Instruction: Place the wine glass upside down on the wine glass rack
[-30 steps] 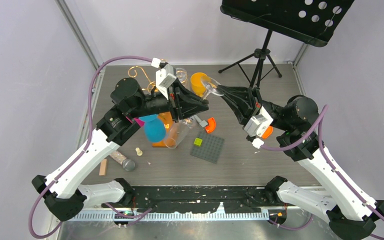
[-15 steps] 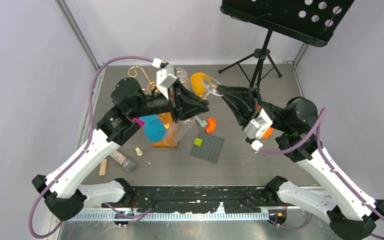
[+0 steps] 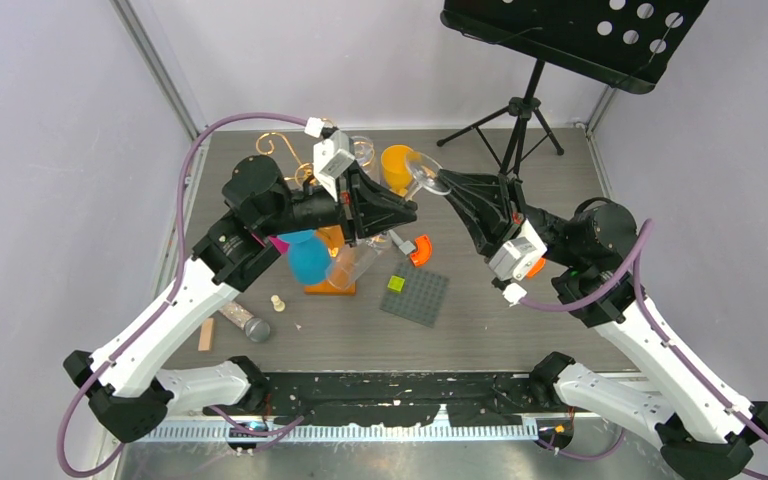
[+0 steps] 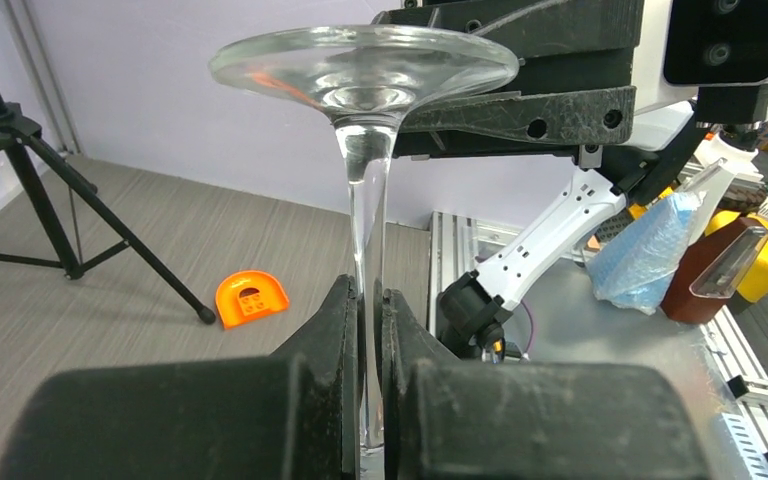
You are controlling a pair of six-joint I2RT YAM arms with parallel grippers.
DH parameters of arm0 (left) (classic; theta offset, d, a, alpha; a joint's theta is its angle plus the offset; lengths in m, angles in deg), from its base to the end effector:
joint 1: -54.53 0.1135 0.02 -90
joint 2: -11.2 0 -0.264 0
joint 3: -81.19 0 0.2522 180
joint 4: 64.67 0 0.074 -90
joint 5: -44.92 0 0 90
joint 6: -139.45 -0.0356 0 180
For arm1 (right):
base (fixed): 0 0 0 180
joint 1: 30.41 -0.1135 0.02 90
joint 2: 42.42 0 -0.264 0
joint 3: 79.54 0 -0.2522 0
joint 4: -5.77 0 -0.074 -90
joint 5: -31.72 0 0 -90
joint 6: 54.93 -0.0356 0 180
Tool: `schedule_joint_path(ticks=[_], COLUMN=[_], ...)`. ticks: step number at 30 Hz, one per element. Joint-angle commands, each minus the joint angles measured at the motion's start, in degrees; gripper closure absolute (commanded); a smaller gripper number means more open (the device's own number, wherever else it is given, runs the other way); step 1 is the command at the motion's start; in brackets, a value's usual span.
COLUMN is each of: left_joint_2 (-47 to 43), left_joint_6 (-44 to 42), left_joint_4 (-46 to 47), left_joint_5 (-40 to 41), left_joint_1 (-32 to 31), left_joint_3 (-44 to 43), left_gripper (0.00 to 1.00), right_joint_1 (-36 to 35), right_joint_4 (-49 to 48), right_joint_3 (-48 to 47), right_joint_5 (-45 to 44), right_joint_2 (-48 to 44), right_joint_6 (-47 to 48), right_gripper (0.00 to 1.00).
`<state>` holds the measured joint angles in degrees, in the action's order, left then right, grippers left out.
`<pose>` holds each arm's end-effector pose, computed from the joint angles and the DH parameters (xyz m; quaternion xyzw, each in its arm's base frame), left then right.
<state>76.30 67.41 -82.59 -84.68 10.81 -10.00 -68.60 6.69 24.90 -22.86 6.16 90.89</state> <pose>0.1547 -0.1793 0.4783 0.3869 0.5437 -0.5550 0.4967 0.1151 0.1168 0.4711 -0.5449 0.1552 0.0353 0.8233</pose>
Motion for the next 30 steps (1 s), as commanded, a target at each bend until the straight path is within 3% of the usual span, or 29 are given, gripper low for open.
schedule_joint_path(ticks=[1, 4, 10, 15, 20, 24, 30], left_joint_2=[-3.20, -5.96, -14.87, -18.56, -19.17, -19.44, -18.65], left_joint_6=[-2.74, -2.88, -3.99, -8.86, -7.67, -14.22, -17.68], left_joint_4=[-0.78, -1.04, -1.52, -5.93, -4.43, -8.22, -6.10], left_joint_5=[0.04, 1.18, 3.81, 3.20, -4.69, -1.87, -0.40], left_joint_1=[1.57, 4.09, 12.26, 20.53, 34.02, 37.31, 44.29], left_joint_3=[-1.02, -0.76, 0.12, -1.32, -2.16, -3.56, -4.15], left_gripper=[1.00, 1.00, 1.00, 1.00, 1.00, 1.00, 1.00], right_joint_1=[-0.35, -0.31, -0.31, -0.31, -0.31, -0.30, -0.30], right_joint_4=[-7.48, -9.39, -10.20, -4.05, 6.32, 8.96, 20.29], right_joint_3=[-1.04, -1.36, -2.70, -10.21, -16.65, -20.09, -31.58], right_joint_5=[-1.38, -0.41, -3.80, -11.37, -9.63, -9.68, -10.37], right_joint_2=[-0.34, 0.75, 3.82, 10.05, 14.73, 17.92, 26.75], right_joint_6=[-2.31, -4.69, -10.90, -22.54, -27.77, -35.65, -47.99], right_gripper=[0.76, 0.61, 0.49, 0.48, 0.50, 0.50, 0.53])
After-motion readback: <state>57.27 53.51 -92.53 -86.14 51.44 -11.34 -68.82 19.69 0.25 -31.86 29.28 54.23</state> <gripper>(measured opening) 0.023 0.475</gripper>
